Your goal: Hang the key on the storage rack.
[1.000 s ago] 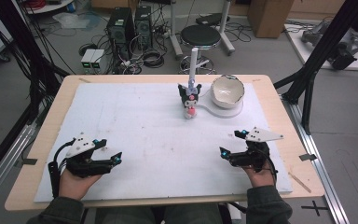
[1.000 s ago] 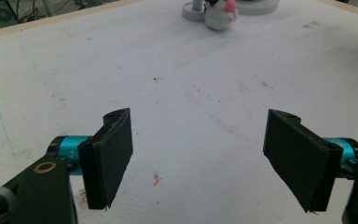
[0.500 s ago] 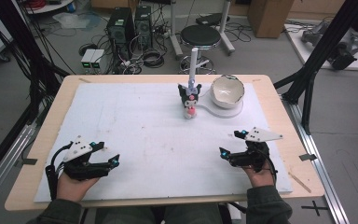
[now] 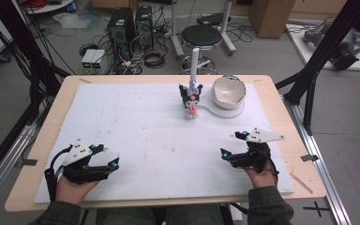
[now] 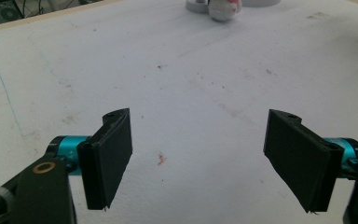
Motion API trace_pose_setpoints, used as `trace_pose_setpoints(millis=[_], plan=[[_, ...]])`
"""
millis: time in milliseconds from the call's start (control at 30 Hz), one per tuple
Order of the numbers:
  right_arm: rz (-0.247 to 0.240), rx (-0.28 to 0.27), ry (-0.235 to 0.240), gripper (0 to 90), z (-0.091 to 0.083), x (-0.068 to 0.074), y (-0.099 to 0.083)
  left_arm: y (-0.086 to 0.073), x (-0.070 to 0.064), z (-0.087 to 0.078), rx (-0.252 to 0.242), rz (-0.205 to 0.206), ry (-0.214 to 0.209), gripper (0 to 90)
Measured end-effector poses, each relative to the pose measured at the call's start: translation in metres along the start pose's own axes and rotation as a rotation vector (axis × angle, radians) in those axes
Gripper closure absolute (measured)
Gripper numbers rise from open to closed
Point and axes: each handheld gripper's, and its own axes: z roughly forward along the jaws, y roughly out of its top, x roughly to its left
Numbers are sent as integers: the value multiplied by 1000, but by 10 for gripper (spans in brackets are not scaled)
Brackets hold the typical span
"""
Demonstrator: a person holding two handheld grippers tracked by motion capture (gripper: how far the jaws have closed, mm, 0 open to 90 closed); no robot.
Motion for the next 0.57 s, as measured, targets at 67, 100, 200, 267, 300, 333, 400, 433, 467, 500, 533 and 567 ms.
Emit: trace_pose_setpoints(millis=[67,100,200,267,300,333,400,433,467,500,533,567], plan=[[0,0,-1,100,0,0,0,-1,1,0,6,-1,2,223],[0,0,1,100,1,0,0,-2,0,1,7,-2,2,223],[1,3,4,100,1,0,0,-3,0,1,9,0,0,223],[1,4,3,100,1,0,0,-3,-1,1,12,0,0,220],[-2,4,3,101,1,0,0,-4,-1,1,15,4,-1,217],[0,6,5,100,1,0,-1,-4,-1,1,15,6,-3,214],[1,8,6,100,1,0,-1,-4,-2,2,17,8,-2,209],[4,10,5,100,1,0,-1,-4,-2,2,18,5,-3,204],[6,11,6,100,1,0,-1,-4,-2,2,18,3,-2,195],[5,12,6,100,1,0,-1,-4,-2,2,18,5,-3,191],[2,9,6,100,2,-1,-1,-4,-2,2,18,5,-4,190],[6,11,8,101,2,-1,-1,-4,-2,2,19,3,-5,186]])
